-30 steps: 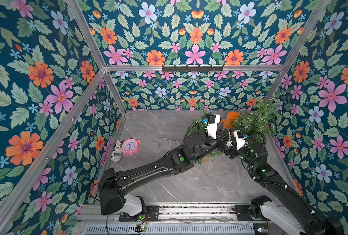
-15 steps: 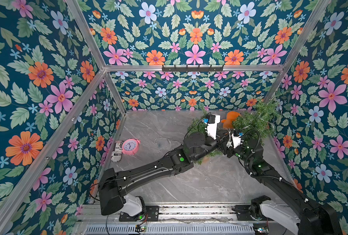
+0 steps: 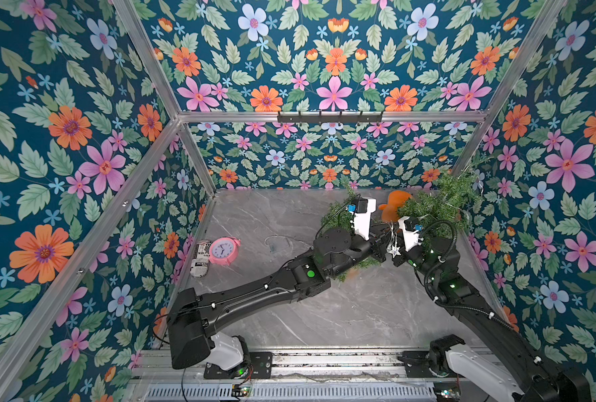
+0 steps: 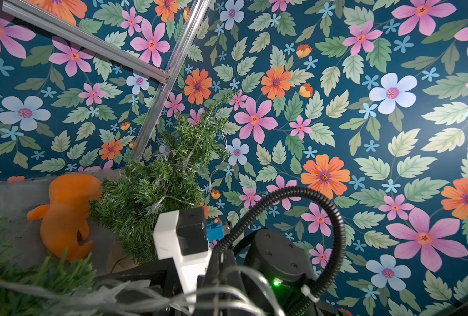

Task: Wrap string light around the christmas tree
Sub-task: Wrap the light string around the Christmas tree.

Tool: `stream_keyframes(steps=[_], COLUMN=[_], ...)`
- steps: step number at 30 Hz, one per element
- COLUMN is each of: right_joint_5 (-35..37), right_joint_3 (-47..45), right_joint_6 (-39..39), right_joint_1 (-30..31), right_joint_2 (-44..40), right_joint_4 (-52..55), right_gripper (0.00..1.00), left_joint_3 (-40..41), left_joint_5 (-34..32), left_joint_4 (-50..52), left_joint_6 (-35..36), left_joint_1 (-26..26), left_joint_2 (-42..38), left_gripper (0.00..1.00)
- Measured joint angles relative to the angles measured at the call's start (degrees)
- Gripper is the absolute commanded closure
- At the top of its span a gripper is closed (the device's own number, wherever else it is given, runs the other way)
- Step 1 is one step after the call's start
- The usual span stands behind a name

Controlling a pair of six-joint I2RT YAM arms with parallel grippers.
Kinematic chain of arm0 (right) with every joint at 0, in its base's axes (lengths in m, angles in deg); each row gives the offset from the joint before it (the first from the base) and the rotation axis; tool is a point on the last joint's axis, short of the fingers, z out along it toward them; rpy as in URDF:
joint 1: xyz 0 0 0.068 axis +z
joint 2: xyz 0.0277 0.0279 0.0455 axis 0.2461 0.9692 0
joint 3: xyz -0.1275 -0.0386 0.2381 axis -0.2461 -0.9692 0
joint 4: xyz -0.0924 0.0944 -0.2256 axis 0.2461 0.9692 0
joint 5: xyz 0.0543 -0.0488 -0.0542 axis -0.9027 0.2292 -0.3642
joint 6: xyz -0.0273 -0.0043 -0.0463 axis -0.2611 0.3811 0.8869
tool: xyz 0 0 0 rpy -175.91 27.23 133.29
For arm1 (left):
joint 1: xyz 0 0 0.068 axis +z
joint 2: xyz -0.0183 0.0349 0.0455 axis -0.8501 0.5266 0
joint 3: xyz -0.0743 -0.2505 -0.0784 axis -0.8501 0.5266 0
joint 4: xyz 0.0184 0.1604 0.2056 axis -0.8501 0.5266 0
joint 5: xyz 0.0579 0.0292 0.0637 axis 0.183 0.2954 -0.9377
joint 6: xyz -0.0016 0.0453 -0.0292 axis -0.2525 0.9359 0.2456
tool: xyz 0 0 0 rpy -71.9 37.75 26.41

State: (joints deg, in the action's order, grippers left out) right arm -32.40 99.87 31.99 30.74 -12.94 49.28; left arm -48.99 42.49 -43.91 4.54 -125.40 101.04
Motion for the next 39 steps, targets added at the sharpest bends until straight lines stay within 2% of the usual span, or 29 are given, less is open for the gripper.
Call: stream_keyframes(steps=[5, 12, 19, 25, 29, 33, 35, 39], right_joint_5=[10.23, 17.86, 17.94, 15.69, 13.14, 13.09, 13.18, 14.93], right_joint_3=[2.60, 5.95, 10.27, 12.96, 12.50, 10.64, 10.97, 14.29], right_joint_6=[3.02, 6.27, 8.79, 9.64, 8.55, 6.95, 5.92, 4.96], right_joint_1=[0.00, 0.00, 0.04, 0.00, 0.00, -0.02, -0.02, -0.09], right_joint_2=[-2.58, -7.15, -7.21, -3.87, 1.57, 5.64, 7.69, 11.37], right_joint_4=[5.79, 11.02, 13.70, 12.50, 10.49, 9.44, 9.11, 8.76], right_gripper=[1.00, 1.00, 1.00, 1.00, 1.00, 1.00, 1.00, 1.00], left_joint_3=[1.01, 2.43, 3.37, 4.26, 4.74, 4.76, 4.68, 2.78], left_joint_5=[-1.64, -4.68, -6.51, -7.45, -7.63, -7.28, -6.38, -4.59], left_joint_4=[-0.37, -0.39, -0.13, 0.35, 0.48, 0.90, 1.11, 3.74], left_joint_6=[-0.11, -0.09, -0.09, -0.09, -0.09, 0.09, 0.31, 1.16], left_joint_1=[0.00, 0.24, 0.74, 1.25, 1.46, 1.62, 1.79, 1.97], left_joint_2=[0.24, 0.79, 1.81, 1.97, 2.03, 2.25, 2.25, 2.14], left_gripper=[0.93, 0.88, 0.86, 0.77, 0.62, 0.32, 0.21, 0.09])
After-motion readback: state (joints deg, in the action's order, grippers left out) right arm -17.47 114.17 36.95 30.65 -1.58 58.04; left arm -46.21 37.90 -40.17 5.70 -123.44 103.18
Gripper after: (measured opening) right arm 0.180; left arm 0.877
